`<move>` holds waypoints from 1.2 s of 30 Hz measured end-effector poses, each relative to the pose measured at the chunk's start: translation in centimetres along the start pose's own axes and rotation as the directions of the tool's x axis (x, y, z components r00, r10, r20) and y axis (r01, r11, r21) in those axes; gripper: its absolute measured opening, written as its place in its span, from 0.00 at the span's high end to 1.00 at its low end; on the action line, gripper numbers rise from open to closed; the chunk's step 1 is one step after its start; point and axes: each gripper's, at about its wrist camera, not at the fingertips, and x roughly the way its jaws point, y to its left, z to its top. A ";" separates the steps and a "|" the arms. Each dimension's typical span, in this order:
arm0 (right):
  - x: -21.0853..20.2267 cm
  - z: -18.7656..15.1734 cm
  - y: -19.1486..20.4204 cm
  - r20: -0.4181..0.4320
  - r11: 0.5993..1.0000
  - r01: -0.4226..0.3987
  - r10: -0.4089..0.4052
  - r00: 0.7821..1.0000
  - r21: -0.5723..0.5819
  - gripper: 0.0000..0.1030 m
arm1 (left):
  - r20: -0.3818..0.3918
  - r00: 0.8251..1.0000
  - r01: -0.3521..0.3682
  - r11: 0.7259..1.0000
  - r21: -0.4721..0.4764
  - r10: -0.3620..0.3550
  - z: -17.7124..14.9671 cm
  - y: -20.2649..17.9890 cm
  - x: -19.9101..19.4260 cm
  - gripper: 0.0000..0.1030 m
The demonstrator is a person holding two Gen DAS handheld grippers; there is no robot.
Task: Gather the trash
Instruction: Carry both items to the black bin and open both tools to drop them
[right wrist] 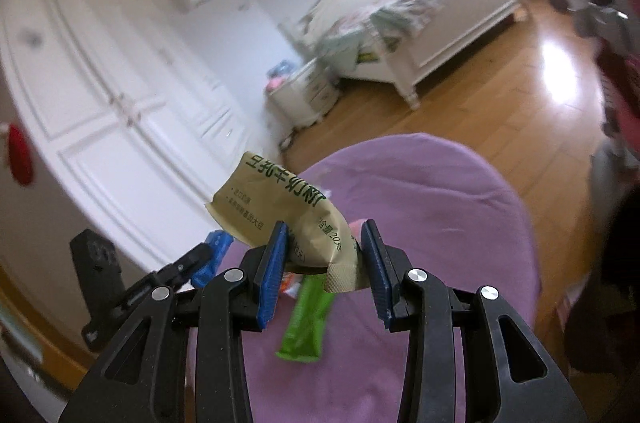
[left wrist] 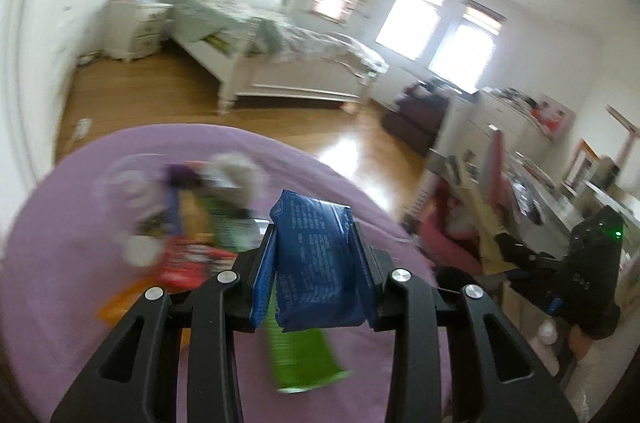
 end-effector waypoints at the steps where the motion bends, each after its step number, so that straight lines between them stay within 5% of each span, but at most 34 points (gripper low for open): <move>1: -1.0 -0.1 -0.9 0.013 1.000 0.014 -0.014 1.000 0.019 0.63 | -0.008 1.000 0.018 1.000 0.013 -0.018 0.0 -0.9 0.7 0.66; 10: -8.2 -0.8 -8.5 0.123 0.979 0.121 -0.142 0.982 0.163 0.63 | -0.107 0.978 0.196 0.970 0.144 -0.182 -1.6 -10.4 6.4 0.66; 18: -13.5 -1.9 -15.2 0.175 0.941 0.197 -0.250 0.952 0.275 0.63 | -0.249 0.930 0.324 0.922 0.212 -0.270 -4.2 -17.3 11.8 0.66; 27: -17.5 -3.9 -22.6 0.182 0.874 0.271 -0.367 0.912 0.404 0.63 | -0.412 0.859 0.423 0.875 0.235 -0.304 -7.3 -22.3 17.9 0.66; 36: -18.2 -5.5 -26.9 0.159 0.823 0.312 -0.429 0.889 0.474 0.63 | -0.511 0.812 0.459 0.848 0.263 -0.281 -10.5 -26.4 22.0 0.66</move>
